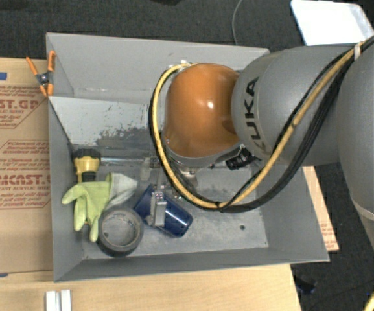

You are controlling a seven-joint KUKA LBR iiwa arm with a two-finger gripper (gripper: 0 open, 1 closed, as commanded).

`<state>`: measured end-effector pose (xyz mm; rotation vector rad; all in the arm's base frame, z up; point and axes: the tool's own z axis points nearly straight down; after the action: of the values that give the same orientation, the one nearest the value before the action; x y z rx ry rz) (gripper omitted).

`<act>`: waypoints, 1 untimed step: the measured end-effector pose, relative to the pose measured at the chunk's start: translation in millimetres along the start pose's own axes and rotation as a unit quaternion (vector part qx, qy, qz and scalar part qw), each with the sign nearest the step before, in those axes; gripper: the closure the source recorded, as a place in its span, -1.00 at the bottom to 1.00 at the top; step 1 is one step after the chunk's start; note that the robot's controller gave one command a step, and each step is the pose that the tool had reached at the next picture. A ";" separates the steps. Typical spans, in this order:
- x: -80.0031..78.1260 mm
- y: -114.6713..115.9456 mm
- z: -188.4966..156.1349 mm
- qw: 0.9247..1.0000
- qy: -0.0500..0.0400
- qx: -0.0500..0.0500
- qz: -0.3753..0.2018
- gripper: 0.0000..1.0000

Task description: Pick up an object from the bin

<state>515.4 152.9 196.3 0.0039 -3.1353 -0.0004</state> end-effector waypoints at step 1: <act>-1.9 -0.7 -3.4 1.000 -0.003 -0.001 0.001 -1.00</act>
Offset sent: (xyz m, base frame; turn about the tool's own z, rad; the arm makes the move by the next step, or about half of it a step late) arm 0.0033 0.0907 -0.1263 -0.1447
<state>517.3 152.2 199.6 0.0013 -3.1423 -0.0022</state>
